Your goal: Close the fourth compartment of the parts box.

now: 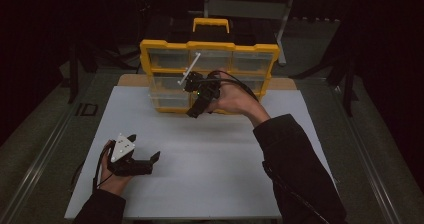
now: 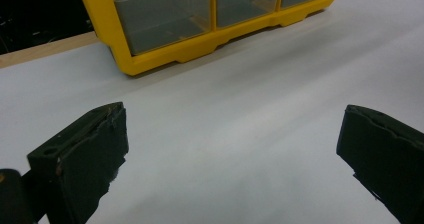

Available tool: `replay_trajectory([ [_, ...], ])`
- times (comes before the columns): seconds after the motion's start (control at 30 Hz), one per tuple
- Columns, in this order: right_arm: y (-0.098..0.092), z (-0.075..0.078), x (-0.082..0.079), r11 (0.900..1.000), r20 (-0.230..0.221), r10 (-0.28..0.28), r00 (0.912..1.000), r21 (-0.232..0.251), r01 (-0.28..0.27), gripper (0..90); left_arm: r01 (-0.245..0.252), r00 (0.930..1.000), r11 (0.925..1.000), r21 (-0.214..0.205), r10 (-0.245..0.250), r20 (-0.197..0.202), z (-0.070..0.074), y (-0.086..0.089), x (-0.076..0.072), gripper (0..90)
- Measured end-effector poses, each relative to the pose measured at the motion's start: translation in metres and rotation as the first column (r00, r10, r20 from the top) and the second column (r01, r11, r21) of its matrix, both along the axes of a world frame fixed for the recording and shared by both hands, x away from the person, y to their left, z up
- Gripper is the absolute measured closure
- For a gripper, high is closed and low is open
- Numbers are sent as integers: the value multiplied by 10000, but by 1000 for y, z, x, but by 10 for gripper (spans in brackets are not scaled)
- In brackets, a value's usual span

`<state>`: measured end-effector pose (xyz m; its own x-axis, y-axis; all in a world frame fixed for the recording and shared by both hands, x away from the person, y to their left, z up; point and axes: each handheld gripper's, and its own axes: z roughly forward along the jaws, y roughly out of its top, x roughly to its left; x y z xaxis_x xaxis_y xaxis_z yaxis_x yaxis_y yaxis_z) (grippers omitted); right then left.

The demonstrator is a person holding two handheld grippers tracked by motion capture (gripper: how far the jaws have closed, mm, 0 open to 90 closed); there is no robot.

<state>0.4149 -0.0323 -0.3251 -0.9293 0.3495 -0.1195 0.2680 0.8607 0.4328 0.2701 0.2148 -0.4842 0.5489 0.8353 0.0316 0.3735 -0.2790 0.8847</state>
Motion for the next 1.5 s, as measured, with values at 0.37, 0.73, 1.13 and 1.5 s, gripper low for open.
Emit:
replay_trajectory([
  [0.37,-31,-15,-13,9982,67,-215,9997,553,211,103,-15,10000,10000,11,15,-3,0,0,0,8],
  [0.73,-71,-33,-40,9870,739,-540,9958,1548,421,104,-46,10000,10000,-13,46,6,0,-1,0,8],
  [1.13,-123,-74,-69,9469,1037,-1403,9847,3048,1028,104,-90,10000,9999,50,90,-21,-1,-2,0,8],
  [1.5,-165,-108,-98,8899,1203,-2189,9683,4316,1476,105,-163,9999,9998,-76,163,-23,0,-1,0,8],
])
